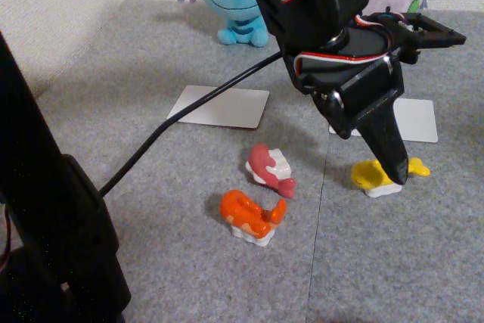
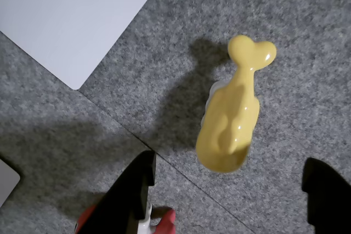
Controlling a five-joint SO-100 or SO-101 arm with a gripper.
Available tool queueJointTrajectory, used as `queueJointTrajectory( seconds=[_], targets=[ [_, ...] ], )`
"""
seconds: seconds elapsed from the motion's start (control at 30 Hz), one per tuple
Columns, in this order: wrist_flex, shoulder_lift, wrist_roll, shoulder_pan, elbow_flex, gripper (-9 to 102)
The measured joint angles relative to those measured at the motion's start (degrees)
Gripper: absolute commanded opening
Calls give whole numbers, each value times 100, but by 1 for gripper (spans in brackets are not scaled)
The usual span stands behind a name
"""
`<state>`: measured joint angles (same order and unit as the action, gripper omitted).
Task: Wooper wants to eat egg sudhi, and Goomy wants to eat shrimp sushi
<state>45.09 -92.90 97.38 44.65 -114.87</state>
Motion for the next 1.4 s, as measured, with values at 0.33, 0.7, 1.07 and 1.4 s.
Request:
queueJointTrajectory(
  seconds=[0.33,0.7,1.07,1.4],
  targets=[
    [-501,729,0,0,0,30],
    [-703,932,-35,62,0,23],
    [-703,958,-35,316,0,14],
    [-703,958,-35,308,0,9]
  ],
)
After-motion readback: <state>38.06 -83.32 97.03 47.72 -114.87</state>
